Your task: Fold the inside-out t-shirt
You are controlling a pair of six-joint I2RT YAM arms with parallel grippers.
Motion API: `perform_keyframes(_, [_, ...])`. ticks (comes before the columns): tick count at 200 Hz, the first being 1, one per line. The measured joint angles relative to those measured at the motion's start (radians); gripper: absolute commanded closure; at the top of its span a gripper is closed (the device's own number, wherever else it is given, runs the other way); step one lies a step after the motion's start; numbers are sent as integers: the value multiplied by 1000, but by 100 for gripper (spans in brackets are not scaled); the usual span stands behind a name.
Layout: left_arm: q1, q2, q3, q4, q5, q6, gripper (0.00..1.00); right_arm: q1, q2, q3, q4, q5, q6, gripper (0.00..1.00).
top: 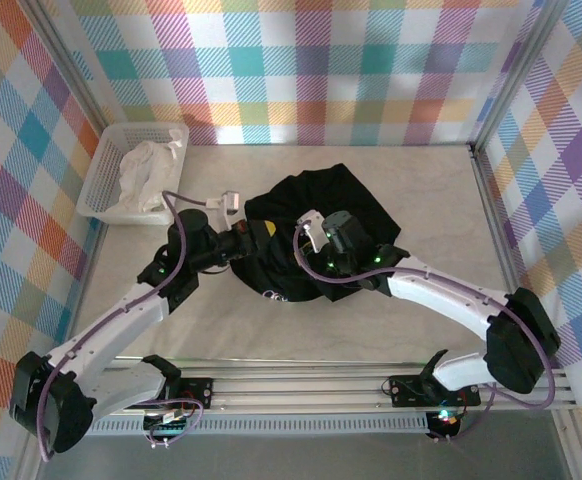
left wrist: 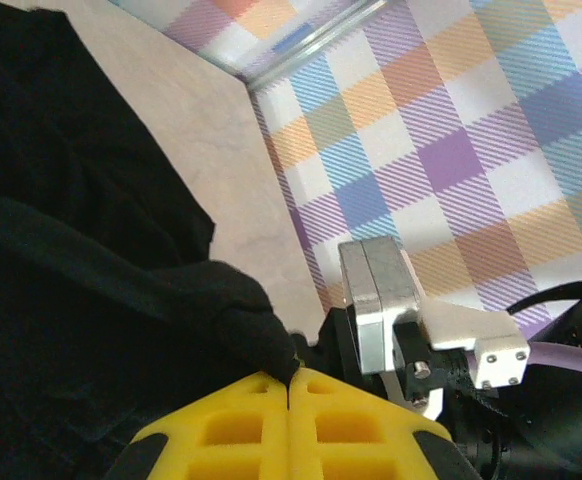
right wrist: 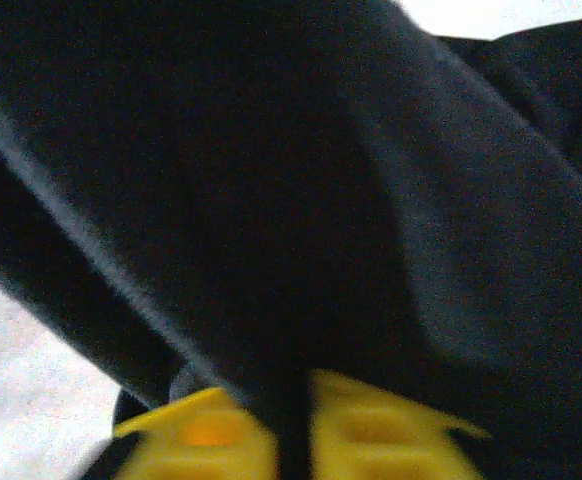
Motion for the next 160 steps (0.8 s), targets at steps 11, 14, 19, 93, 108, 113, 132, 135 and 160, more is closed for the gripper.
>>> perform_keyframes(11, [3,-19,0,-25,-22,8,100,-24,-16,-1,6,-73,-6,100])
perform_keyframes(14, [4,-26,0,-33,-34,12,100,-33,-24,-1,8,-95,-6,100])
perform_keyframes(19, [8,-33,1,-46,-49,16,100,-52,-38,-4,17,-147,-6,100])
perform_keyframes(93, [51,-5,31,-228,-216,162,87,-188,-96,-59,279,-732,150,100])
perform_keyframes(108, [33,-5,31,-240,-228,190,77,-197,-80,-59,296,-756,175,100])
perform_keyframes(113, [23,-5,31,-246,-235,200,73,-200,-76,-59,304,-761,183,100])
perform_keyframes(132, [-12,-6,30,-270,-259,216,62,-211,-59,-59,333,-770,217,100])
perform_keyframes(135, [-21,-8,29,-274,-260,220,60,-212,-56,-59,337,-770,221,100])
perform_keyframes(160, [-82,-39,2,-292,-284,211,52,-221,-39,-59,360,-769,253,100])
